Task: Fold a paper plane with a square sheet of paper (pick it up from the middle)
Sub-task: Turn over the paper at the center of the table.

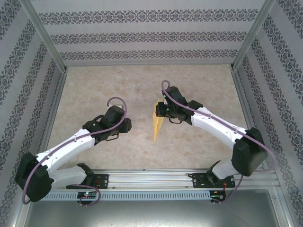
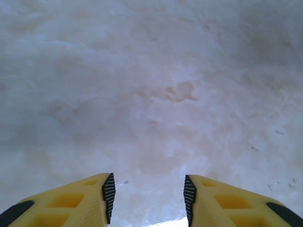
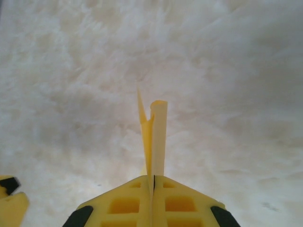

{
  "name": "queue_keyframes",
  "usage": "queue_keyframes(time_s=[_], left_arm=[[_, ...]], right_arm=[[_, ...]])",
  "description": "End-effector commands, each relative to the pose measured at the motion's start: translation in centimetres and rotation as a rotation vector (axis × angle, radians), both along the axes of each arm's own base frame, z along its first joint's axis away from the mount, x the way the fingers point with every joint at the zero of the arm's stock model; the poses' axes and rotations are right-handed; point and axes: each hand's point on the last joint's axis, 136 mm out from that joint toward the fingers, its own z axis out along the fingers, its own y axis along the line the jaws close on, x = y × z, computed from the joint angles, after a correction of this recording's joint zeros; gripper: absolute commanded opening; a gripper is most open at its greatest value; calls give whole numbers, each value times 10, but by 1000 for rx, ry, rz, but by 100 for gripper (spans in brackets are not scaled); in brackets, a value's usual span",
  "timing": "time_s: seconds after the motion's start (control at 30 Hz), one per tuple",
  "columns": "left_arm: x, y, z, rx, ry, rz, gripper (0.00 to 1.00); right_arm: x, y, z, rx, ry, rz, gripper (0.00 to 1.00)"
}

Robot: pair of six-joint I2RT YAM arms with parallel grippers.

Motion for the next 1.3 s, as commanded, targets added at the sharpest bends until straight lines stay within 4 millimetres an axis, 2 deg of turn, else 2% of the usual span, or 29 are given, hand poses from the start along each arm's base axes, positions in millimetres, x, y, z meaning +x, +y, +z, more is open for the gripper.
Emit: queue_keyframes(time_s=[0.0, 0.1, 0.2, 0.27, 0.33, 0.43, 0.63, 0.7, 0.83, 0.9, 1.0, 1.03, 1.07, 1.13, 1.2, 1.27], left_arm=[[0, 23, 4, 31, -47, 109, 47], [-5, 37, 6, 49, -64, 158, 49], [-10, 51, 10, 50, -95, 215, 54], [-12, 58, 13, 45, -118, 238, 56], [-15, 65, 16, 44, -139, 265, 58], [-20, 76, 18, 41, -161, 306, 59], [-29, 85, 19, 32, -166, 328, 60], [-32, 87, 19, 34, -162, 330, 60], [-36, 88, 19, 23, -157, 326, 61], [-38, 89, 19, 18, -156, 330, 61], [-40, 91, 20, 15, -161, 334, 61], [-41, 92, 21, 16, -162, 336, 61], [-41, 93, 22, 16, -167, 340, 61], [-42, 95, 24, 17, -174, 344, 61], [-43, 95, 24, 13, -177, 342, 61], [-42, 95, 23, 11, -175, 341, 61]], right_arm=[[-15, -66, 15, -476, -61, -30, 5], [-12, -81, 47, -734, -149, -35, 5], [-9, -82, 58, -901, -174, -16, 5], [-7, -76, 54, -972, -166, -4, 5], [-5, -68, 44, -1016, -137, 16, 5], [-5, -49, 19, -1055, -75, 61, 6], [-11, 2, -45, -1050, 64, 159, 8], [-15, 24, -68, -1009, 112, 196, 9], [-23, 58, -97, -897, 183, 245, 14], [-26, 72, -107, -820, 207, 262, 29], [-34, 99, -113, -611, 255, 304, 37], [-38, 110, -110, -522, 260, 327, 41], [-41, 120, -101, -422, 246, 336, 49], [-48, 141, -76, -200, 204, 377, 63], [-51, 147, -51, -20, 178, 380, 79], [-50, 144, -36, 112, 170, 375, 80]])
